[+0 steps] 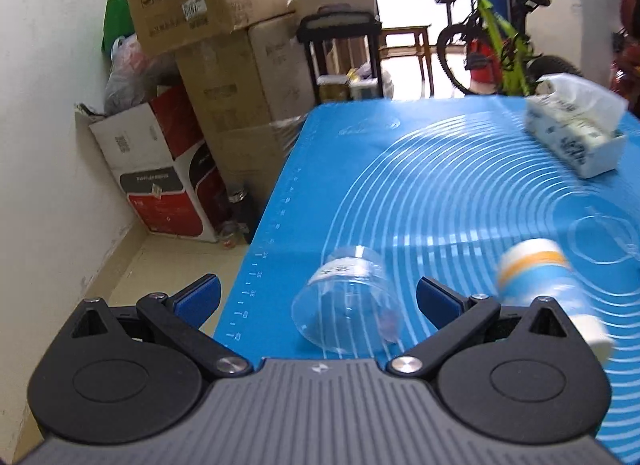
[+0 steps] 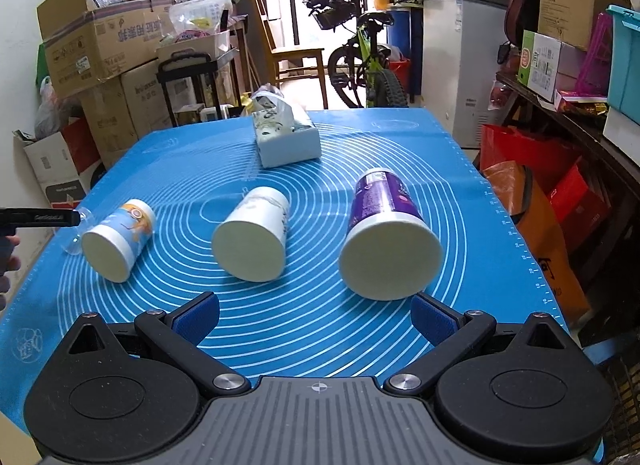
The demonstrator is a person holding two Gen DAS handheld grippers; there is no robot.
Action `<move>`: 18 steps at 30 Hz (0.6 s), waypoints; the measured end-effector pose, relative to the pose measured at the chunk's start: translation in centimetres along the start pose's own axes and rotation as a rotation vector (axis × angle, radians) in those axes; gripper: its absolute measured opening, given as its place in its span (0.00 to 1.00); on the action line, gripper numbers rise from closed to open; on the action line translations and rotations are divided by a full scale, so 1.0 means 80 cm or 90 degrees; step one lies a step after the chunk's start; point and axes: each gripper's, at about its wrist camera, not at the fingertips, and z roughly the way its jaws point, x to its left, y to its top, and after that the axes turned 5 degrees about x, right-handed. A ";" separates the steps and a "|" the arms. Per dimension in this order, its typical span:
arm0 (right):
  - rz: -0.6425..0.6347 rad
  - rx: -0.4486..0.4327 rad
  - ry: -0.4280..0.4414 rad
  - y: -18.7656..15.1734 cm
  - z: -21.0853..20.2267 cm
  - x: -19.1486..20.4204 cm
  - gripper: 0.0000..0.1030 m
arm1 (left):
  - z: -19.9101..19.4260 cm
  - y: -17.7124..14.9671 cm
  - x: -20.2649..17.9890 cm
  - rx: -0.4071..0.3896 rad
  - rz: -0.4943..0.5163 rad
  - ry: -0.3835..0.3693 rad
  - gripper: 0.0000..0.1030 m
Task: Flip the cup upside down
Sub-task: 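Move the left gripper to the clear plastic cup and close on it, then lift the clear cup with the left gripper and carry it toward the right gripper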
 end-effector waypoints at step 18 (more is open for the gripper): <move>0.010 0.008 -0.004 -0.003 0.011 -0.007 0.98 | 0.005 -0.004 0.000 0.050 -0.037 -0.048 0.61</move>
